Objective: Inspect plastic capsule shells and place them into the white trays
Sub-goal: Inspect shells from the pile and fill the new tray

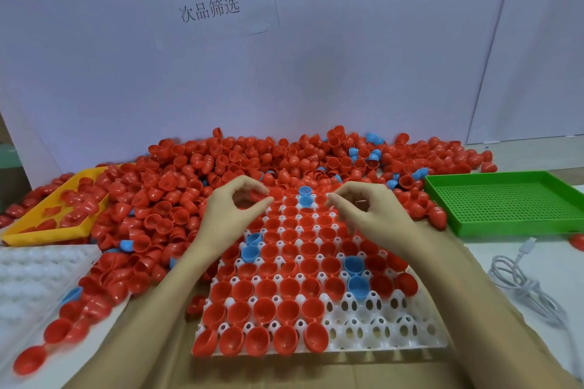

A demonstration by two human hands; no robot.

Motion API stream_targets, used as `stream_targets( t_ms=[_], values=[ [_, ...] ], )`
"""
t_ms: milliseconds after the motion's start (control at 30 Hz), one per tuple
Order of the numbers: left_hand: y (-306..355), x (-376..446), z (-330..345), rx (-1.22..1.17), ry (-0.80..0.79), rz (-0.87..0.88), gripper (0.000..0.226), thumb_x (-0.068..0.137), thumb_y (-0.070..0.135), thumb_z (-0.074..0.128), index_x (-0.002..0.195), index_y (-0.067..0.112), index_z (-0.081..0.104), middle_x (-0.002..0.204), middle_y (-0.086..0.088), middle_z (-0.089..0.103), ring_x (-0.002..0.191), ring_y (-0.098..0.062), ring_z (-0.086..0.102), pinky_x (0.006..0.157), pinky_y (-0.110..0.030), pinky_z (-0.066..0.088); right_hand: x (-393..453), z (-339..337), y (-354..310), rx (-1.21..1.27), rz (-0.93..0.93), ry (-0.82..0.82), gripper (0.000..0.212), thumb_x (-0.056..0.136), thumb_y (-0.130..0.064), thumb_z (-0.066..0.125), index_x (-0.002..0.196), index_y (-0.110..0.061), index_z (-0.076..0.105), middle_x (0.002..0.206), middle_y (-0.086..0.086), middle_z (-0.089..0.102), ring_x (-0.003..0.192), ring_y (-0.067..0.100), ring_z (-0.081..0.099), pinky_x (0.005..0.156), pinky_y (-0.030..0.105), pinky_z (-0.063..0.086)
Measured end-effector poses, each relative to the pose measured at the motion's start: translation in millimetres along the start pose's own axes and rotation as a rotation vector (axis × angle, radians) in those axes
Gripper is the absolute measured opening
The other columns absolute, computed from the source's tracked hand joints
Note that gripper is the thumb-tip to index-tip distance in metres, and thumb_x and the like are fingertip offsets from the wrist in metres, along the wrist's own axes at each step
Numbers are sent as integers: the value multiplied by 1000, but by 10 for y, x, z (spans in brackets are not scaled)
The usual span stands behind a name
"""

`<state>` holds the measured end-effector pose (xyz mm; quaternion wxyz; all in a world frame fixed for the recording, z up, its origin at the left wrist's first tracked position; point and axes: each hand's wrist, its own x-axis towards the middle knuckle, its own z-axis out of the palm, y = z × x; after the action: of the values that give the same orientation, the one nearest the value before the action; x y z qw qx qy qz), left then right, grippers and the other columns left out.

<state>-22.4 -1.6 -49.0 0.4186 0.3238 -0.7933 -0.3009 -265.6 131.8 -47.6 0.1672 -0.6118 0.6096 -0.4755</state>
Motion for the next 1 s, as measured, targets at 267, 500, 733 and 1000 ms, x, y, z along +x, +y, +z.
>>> stream_targets(
  t_ms=[267, 500, 733, 1000],
  values=[
    [333, -491, 98, -429, -133, -37, 40, 87, 20, 84, 121, 20, 64, 110, -9, 78, 106, -25, 76, 93, -29, 60, -125, 87, -318, 213, -37, -263, 57, 88, -25, 85, 138, -39, 62, 122, -14, 72, 107, 10, 75, 87, 32, 64],
    [418, -544, 43, -424, -134, -60, 33, 83, 32, 87, 111, 23, 73, 110, -5, 79, 104, -23, 77, 93, -29, 60, -166, 93, -419, 258, -46, -282, 23, 96, -25, 76, 118, -20, 76, 111, -5, 79, 101, 15, 77, 92, 35, 63],
    [435, -570, 52, -396, -138, -70, 18, 99, 37, 68, 105, 22, 76, 94, -5, 79, 83, -24, 78, 82, -24, 59, -190, 90, -445, 330, 76, -356, 39, 105, -43, 53, 112, -14, 79, 103, 3, 80, 90, 21, 77, 79, 30, 62],
    [380, -555, 87, -804, -344, -359, 35, 111, 37, 49, 114, 8, 68, 95, -18, 70, 74, -25, 66, 73, -30, 57, -191, 153, -464, 429, 70, -206, 23, 107, -22, 56, 125, -15, 70, 96, 13, 74, 81, 28, 74, 72, 35, 62]
  ],
)
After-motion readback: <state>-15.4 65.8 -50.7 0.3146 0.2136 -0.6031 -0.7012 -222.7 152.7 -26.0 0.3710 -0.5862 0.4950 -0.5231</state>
